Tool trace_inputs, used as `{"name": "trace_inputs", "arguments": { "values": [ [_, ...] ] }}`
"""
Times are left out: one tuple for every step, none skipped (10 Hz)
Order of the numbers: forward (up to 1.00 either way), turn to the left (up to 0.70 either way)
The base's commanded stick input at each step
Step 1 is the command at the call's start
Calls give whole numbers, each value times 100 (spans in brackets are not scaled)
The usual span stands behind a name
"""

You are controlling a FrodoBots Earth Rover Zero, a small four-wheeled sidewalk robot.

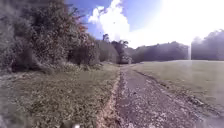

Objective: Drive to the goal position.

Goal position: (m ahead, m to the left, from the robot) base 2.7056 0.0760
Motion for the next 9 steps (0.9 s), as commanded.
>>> {"name": "trace_inputs", "arguments": {
  "values": [
    [70, -35],
    [70, -35],
    [70, -35],
    [70, -35],
    [70, -35],
    [70, -35],
    [70, 0],
    [70, 0],
    [70, 0]
  ]
}}
